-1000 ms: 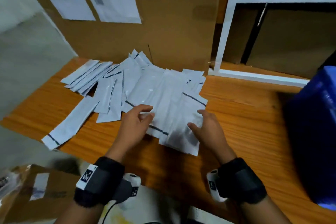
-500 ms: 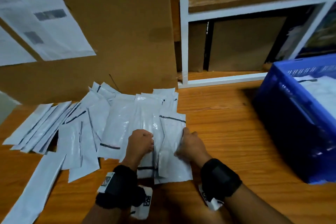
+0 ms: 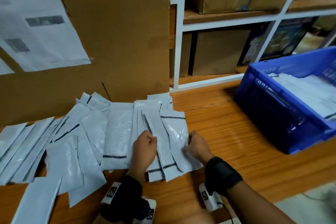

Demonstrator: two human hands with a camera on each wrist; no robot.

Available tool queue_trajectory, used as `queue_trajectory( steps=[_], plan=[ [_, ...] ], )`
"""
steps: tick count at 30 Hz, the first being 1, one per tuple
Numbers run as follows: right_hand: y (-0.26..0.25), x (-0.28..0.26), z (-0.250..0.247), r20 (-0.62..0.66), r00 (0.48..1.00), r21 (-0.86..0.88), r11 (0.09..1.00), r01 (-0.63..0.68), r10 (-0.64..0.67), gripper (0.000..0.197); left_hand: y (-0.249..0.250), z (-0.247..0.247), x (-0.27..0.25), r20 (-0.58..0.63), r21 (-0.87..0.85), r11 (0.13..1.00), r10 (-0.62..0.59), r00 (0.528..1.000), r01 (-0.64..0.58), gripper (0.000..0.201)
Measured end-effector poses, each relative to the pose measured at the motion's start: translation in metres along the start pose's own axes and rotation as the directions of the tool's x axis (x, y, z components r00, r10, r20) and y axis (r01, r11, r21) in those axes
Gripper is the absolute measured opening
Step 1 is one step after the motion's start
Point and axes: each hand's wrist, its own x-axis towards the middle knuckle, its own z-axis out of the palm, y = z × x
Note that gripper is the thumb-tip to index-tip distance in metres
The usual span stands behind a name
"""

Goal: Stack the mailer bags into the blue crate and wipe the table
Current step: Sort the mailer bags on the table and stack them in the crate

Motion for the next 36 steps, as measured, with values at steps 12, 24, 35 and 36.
queue_trajectory(
  steps=[12, 24, 35, 36],
  plan=[
    [0.016, -0.046, -0.033, -0.316, 0.942, 0.544, 0.836, 0.080, 0.115, 0.013, 0.026, -0.027, -0.007, -0.137, -0.167, 0.979, 0.096, 0.986, -0.118, 0.017],
    [0.098, -0.116, -0.170, -0.645, 0.726, 0.239, 0.840, 0.487, -0.237, 0.064, 0.151, 0.061, -0.068, 0.049, -0.138, 0.865, 0.493, 0.868, -0.483, 0.009],
    [0.232, -0.170, -0.317, -0.867, 0.470, 0.125, 0.841, 0.527, -0.166, 0.060, 0.288, 0.198, -0.144, 0.107, -0.302, 0.712, 0.686, 0.719, -0.634, 0.011],
    [0.241, -0.173, -0.329, -0.873, 0.460, 0.122, 0.841, 0.527, -0.161, 0.060, 0.297, 0.209, -0.147, 0.105, -0.303, 0.702, 0.697, 0.709, -0.645, 0.011]
  ],
)
